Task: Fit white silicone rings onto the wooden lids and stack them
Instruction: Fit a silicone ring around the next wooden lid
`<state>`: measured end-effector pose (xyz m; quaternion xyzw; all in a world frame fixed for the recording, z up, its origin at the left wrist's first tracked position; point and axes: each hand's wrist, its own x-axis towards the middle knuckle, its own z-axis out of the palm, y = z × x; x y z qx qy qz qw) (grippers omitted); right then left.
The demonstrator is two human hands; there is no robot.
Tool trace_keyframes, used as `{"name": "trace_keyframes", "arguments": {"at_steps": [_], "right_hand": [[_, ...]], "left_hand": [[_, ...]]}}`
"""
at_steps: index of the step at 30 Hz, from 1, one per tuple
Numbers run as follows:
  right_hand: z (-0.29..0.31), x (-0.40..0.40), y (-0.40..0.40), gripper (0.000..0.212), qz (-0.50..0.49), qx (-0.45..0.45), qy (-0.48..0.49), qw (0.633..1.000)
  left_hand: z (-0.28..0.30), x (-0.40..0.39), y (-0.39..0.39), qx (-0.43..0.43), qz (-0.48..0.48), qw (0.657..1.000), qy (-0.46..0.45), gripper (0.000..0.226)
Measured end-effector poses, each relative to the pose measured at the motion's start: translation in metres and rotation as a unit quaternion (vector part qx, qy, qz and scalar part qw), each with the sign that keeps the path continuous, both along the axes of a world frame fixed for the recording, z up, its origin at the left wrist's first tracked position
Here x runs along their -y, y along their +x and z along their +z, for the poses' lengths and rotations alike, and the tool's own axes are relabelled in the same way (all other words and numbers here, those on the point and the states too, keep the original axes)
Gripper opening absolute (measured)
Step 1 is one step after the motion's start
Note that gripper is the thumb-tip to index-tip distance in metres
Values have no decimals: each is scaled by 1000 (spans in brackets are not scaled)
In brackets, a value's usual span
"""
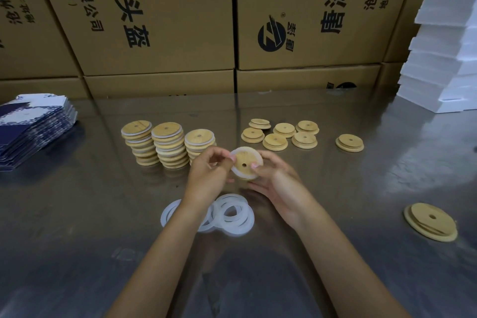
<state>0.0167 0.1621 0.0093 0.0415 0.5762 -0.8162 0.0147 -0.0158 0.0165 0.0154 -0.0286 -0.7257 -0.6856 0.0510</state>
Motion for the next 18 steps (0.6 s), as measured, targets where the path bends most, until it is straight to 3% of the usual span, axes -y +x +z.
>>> {"name": "trace_keyframes", "arguments": {"at_steps": [3,8,18], "right_hand": [[0,3,0,26,-5,-5,65,998],[1,4,0,13,-26,-33,155,987],[-1,-2,0,14,-33,-88,263,960]], "left_hand": [[-1,2,-1,-11,7,1000,-11,8],[-3,0,-1,-61,-24,992,-112,11],[-4,0,-1,-16,-29,995,-91,9]]}}
